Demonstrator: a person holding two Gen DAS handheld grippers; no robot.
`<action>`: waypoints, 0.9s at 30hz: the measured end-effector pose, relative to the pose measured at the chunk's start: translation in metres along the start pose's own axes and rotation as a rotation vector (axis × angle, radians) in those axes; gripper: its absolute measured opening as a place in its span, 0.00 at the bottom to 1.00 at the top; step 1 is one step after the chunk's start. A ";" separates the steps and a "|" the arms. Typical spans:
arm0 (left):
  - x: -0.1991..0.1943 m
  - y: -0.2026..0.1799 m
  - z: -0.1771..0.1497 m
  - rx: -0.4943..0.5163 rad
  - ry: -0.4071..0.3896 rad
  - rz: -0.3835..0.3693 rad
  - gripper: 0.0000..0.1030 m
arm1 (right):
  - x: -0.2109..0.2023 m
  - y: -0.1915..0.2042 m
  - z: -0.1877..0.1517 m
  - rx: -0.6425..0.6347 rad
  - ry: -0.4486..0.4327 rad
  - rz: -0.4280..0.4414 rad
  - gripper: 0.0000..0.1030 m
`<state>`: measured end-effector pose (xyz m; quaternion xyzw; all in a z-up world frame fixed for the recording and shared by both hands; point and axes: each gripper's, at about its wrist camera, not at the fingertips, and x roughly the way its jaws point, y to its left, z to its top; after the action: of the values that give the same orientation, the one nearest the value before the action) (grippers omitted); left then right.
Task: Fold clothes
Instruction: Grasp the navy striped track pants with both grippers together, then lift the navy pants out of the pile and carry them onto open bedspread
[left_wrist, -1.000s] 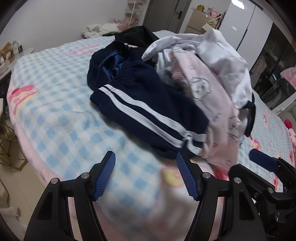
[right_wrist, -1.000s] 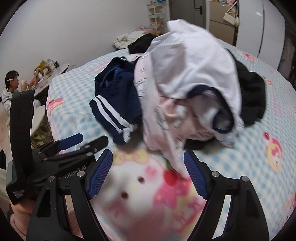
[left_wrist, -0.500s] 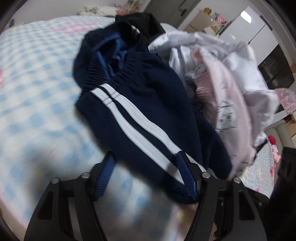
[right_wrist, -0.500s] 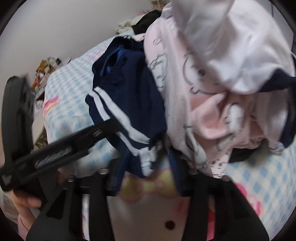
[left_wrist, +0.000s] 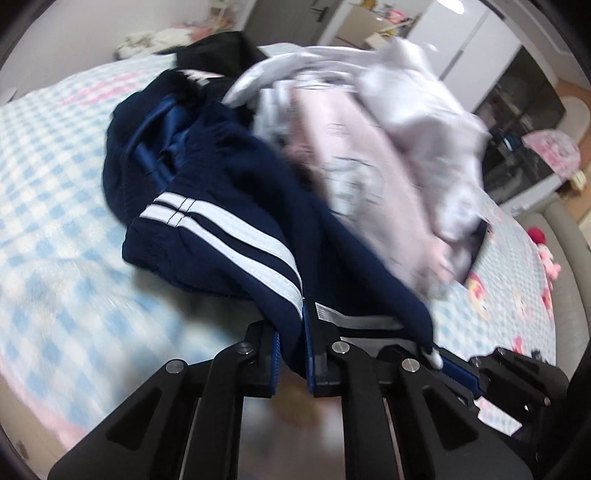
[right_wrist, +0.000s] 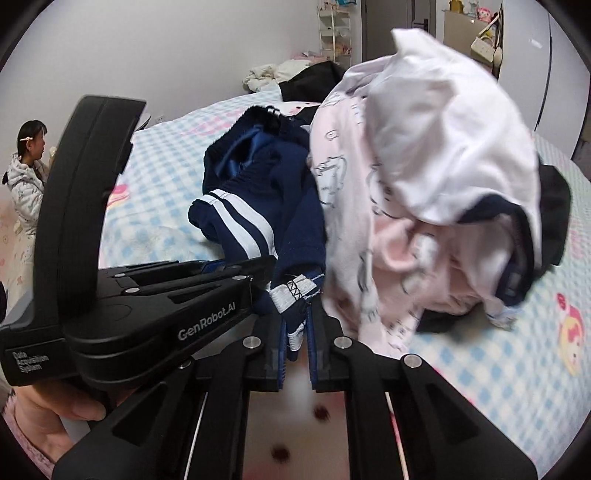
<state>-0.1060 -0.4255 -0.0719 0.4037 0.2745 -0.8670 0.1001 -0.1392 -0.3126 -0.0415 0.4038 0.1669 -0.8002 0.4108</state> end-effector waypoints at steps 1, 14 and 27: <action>-0.004 -0.009 -0.004 0.015 0.003 -0.013 0.10 | -0.007 -0.003 -0.003 0.000 -0.005 -0.005 0.07; -0.028 -0.228 -0.113 0.345 0.152 -0.266 0.10 | -0.162 -0.098 -0.126 0.148 -0.045 -0.194 0.07; -0.015 -0.475 -0.268 0.637 0.375 -0.524 0.07 | -0.316 -0.236 -0.309 0.549 -0.043 -0.480 0.08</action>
<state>-0.1108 0.1174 -0.0128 0.4814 0.1003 -0.8162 -0.3034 -0.0626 0.1802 -0.0004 0.4314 0.0273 -0.8971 0.0909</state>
